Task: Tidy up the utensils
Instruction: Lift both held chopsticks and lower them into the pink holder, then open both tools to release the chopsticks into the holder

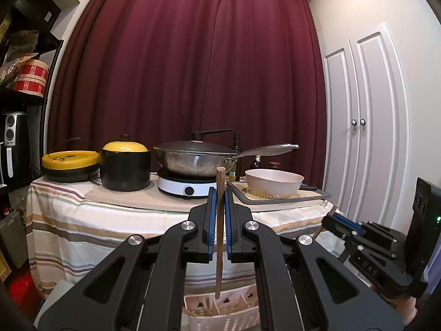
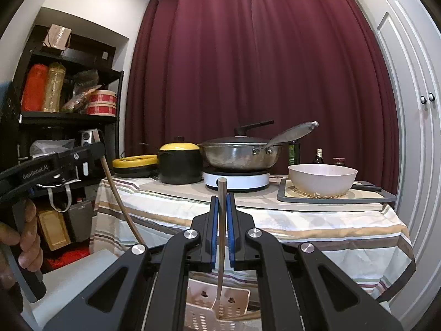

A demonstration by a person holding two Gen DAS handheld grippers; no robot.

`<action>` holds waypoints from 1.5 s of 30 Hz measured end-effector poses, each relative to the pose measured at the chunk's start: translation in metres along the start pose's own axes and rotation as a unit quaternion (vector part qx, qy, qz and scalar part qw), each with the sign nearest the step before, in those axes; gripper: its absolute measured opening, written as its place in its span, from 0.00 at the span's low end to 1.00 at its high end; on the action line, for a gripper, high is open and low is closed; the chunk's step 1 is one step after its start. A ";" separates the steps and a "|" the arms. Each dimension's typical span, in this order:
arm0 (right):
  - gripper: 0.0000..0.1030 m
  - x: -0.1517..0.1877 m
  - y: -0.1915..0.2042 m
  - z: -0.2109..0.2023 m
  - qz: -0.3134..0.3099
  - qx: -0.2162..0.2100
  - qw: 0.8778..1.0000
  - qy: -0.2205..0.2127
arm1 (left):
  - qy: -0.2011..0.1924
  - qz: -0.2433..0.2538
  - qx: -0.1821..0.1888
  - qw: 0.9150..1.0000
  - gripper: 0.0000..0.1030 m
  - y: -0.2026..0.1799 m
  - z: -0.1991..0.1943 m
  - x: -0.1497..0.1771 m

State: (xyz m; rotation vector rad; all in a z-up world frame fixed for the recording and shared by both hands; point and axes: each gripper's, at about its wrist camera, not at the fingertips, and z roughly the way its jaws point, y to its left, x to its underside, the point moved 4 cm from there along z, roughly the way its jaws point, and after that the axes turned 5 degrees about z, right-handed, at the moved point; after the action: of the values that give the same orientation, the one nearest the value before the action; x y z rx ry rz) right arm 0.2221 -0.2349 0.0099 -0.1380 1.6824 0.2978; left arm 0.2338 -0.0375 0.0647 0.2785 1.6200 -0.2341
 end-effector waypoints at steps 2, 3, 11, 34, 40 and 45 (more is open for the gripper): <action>0.06 0.004 -0.001 0.009 0.000 0.004 1.000 0.007 | 0.004 0.002 -0.003 1.000 0.06 -0.001 0.010 0.005; 0.06 0.006 -0.002 0.013 -0.002 0.007 1.000 0.010 | 0.006 0.005 -0.007 1.000 0.06 -0.001 0.014 0.009; 0.06 0.037 -0.010 0.037 0.002 0.018 0.999 0.045 | 0.038 0.001 -0.016 0.999 0.06 0.003 0.047 0.052; 0.06 0.090 -0.022 0.064 0.021 0.036 0.995 0.094 | 0.097 0.011 -0.033 0.995 0.06 -0.003 0.083 0.123; 0.06 0.096 -0.026 0.067 0.025 0.039 0.994 0.101 | 0.108 0.013 -0.035 0.993 0.06 -0.004 0.088 0.130; 0.07 0.098 -0.027 0.068 0.026 0.040 0.994 0.102 | 0.114 0.012 -0.037 0.993 0.06 -0.002 0.091 0.133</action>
State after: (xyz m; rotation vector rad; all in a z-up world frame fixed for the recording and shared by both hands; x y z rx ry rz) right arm 0.2807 -0.2341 -0.0970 -0.0664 1.9010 0.2608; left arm 0.3110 -0.0633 -0.0741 0.2752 1.8454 -0.1260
